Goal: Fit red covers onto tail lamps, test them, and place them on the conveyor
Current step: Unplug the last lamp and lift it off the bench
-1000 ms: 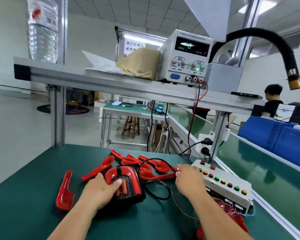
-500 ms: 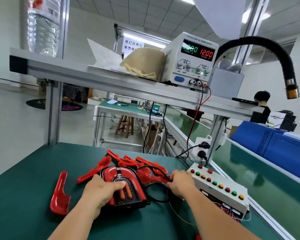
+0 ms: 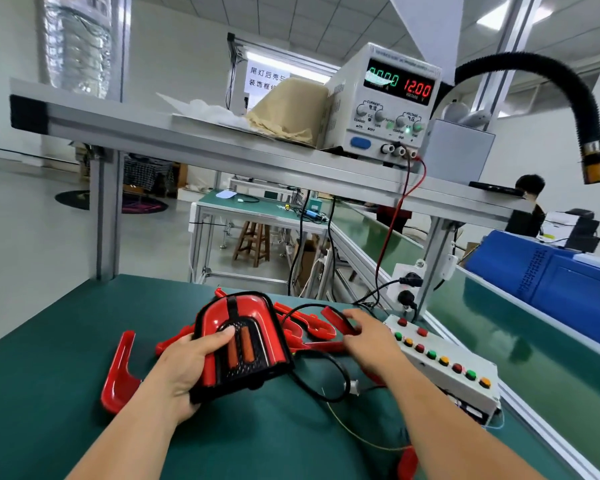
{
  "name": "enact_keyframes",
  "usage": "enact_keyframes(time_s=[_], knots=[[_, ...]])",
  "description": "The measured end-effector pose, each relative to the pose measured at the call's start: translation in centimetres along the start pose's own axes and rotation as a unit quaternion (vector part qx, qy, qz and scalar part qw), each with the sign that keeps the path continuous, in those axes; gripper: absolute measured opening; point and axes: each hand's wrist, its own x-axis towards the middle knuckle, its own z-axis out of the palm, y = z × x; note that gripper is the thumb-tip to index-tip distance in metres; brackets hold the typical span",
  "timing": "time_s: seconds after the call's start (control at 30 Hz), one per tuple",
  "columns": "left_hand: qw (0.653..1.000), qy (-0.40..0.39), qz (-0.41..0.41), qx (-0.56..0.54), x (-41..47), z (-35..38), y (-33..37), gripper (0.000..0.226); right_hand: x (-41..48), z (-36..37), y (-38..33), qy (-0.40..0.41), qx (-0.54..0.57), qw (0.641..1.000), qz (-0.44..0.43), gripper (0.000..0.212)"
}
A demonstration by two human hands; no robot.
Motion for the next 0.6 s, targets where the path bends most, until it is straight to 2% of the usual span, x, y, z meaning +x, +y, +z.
enact_keyframes(time_s=[0.13, 0.23, 0.3, 0.4, 0.47, 0.53, 0.57, 0.6], knots=[[0.999, -0.028, -0.004, -0.028, 0.1, -0.3, -0.1, 0.052, 0.0, 0.2, -0.3, 0.006, -0.040, 0.999, -0.015, 0.004], [0.998, -0.041, -0.002, -0.046, 0.2, -0.4, -0.2, 0.052, -0.6, -0.1, -0.8, 0.066, 0.009, 0.998, -0.016, 0.012], [0.996, -0.045, 0.006, -0.074, 0.2, -0.3, -0.1, 0.049, -1.3, -0.7, -1.8, 0.095, 0.051, 0.993, -0.043, 0.028], [0.991, -0.038, 0.023, -0.127, 0.1, 0.1, 0.2, 0.044, -3.2, -0.8, -4.0, 0.041, 0.117, 0.990, -0.061, 0.033], [0.987, -0.023, 0.033, -0.155, 0.0, 0.3, 0.2, 0.043, -5.1, -0.4, -5.3, -0.032, 0.229, 0.973, -0.025, 0.055], [0.984, -0.002, 0.040, -0.176, -0.1, 0.4, 0.2, 0.037, -6.4, 0.3, -6.1, -0.045, 0.266, 0.961, -0.060, 0.073], [0.982, 0.007, 0.043, -0.185, -0.2, 0.5, 0.1, 0.034, -6.8, 0.8, -6.4, -0.037, 0.243, 0.965, -0.096, 0.064], [0.980, 0.012, 0.043, -0.193, -0.2, 0.6, 0.1, 0.031, -7.2, 1.3, -6.7, -0.018, 0.200, 0.972, -0.122, 0.045]])
